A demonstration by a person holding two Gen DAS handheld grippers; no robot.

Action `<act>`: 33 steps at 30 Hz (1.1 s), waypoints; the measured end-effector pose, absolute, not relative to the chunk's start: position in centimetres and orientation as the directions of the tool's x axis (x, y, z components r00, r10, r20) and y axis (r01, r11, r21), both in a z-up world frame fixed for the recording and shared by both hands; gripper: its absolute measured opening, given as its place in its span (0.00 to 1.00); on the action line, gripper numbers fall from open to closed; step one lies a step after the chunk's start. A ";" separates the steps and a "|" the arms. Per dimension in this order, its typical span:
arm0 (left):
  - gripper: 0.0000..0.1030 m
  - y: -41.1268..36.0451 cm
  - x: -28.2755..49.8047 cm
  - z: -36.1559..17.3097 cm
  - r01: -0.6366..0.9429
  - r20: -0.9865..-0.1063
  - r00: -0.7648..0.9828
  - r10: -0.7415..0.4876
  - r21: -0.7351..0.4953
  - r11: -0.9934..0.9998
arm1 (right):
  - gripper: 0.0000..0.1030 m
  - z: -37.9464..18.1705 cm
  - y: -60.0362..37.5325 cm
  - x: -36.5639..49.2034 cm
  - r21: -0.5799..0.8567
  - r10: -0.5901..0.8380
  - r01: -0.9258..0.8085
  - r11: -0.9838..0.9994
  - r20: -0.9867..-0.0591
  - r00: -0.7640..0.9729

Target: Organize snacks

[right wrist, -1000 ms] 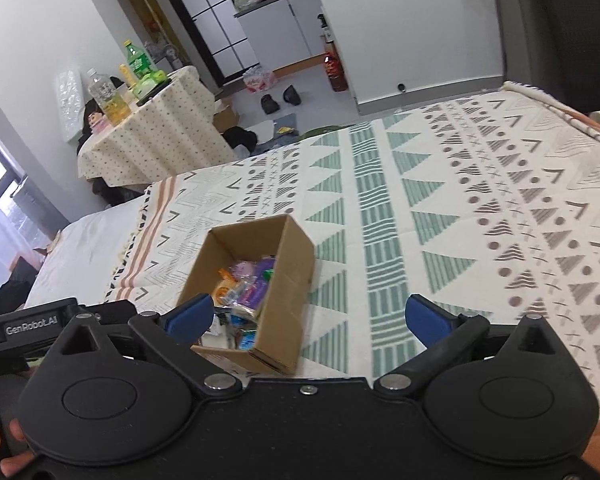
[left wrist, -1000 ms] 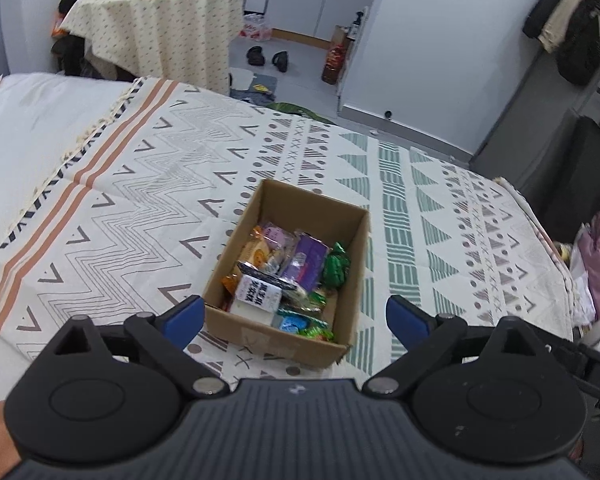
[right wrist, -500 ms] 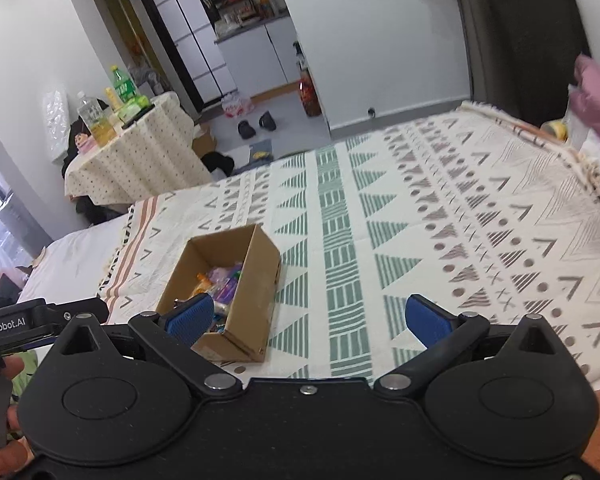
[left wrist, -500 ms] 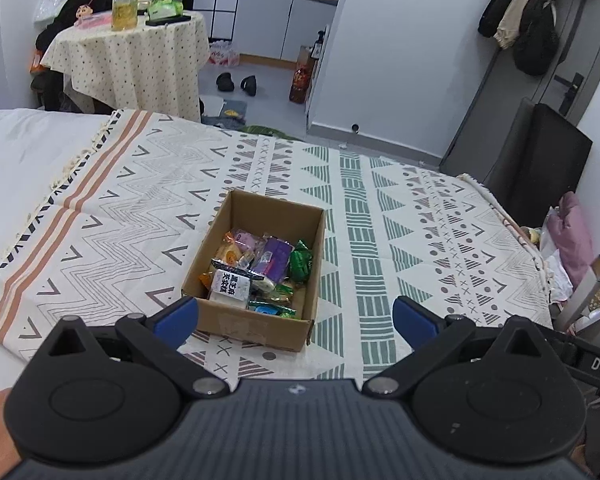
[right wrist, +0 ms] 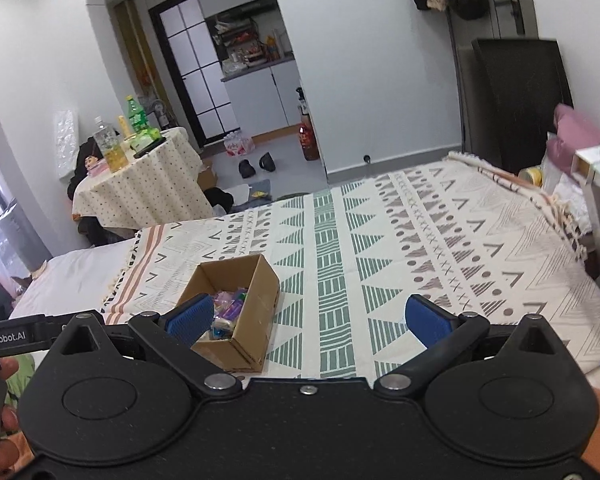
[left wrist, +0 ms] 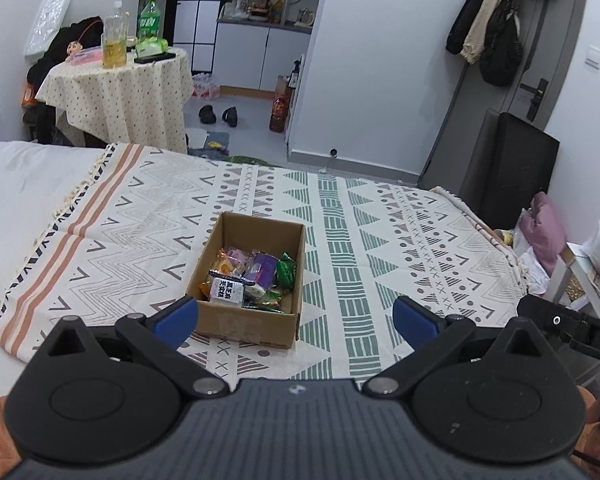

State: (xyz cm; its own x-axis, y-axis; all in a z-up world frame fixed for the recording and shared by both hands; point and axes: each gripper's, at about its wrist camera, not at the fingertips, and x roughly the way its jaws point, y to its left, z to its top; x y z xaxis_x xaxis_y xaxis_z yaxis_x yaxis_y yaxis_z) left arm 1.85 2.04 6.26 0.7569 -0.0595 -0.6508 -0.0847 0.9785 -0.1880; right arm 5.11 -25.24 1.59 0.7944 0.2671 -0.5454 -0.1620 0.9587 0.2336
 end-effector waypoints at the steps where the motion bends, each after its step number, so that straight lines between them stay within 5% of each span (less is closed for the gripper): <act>1: 1.00 2.0 1.5 6.5 -0.080 -0.646 0.761 -0.062 -0.189 0.979 | 1.00 1.9 -25.1 4.8 0.219 0.259 -0.163 0.962 -0.543 0.799; 15: 1.00 2.7 -3.4 8.9 -0.081 -0.576 0.817 -0.027 -0.160 0.984 | 1.00 4.0 -24.4 -0.2 0.148 0.242 -0.193 0.970 -0.500 0.832; 33: 1.00 3.5 -6.2 8.0 -0.052 -0.592 0.805 -0.014 -0.094 0.994 | 1.00 3.3 -22.9 -2.3 0.139 0.281 -0.245 0.960 -0.521 0.806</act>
